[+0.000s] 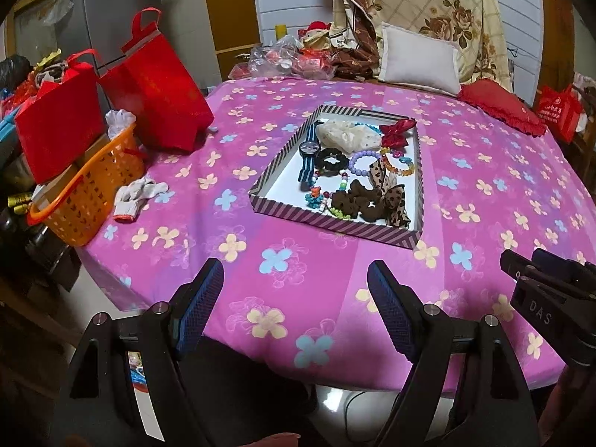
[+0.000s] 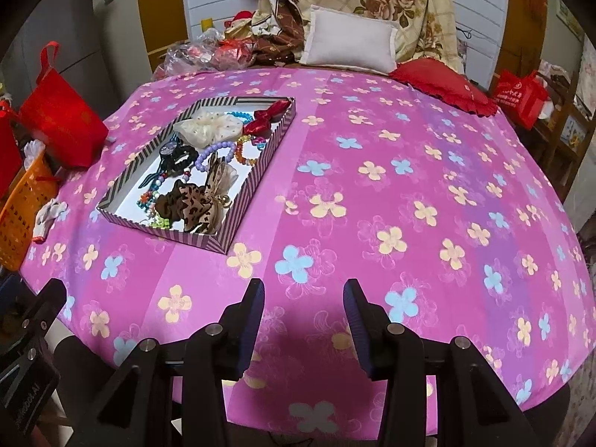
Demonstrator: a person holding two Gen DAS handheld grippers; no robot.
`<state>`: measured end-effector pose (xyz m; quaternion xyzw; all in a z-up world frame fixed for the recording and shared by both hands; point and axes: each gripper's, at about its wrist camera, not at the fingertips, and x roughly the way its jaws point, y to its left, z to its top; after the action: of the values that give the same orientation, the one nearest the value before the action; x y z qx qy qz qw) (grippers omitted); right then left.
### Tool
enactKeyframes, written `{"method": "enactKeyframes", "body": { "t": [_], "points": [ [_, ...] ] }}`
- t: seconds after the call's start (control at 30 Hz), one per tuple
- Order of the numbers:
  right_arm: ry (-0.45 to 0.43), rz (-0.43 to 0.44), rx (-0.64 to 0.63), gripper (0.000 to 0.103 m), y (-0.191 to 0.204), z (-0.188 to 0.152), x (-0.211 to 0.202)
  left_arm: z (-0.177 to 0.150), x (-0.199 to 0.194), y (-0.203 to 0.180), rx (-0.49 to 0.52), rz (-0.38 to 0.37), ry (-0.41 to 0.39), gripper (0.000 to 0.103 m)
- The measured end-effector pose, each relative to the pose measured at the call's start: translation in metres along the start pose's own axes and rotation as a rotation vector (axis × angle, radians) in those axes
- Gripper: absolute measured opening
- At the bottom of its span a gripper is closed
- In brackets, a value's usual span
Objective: Organize jewelry
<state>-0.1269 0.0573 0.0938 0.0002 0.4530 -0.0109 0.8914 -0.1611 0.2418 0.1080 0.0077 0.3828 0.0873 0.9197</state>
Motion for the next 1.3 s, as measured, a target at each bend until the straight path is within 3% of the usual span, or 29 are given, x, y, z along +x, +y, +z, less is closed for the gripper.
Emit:
{"method": "enactKeyframes", "body": {
  "t": [1.3],
  "points": [
    [0.036,-0.003,-0.007,0.043,0.005,-0.007,0.015,-0.008,0.019,-0.007,0.004,0.001,0.052,0.080]
  ]
}}
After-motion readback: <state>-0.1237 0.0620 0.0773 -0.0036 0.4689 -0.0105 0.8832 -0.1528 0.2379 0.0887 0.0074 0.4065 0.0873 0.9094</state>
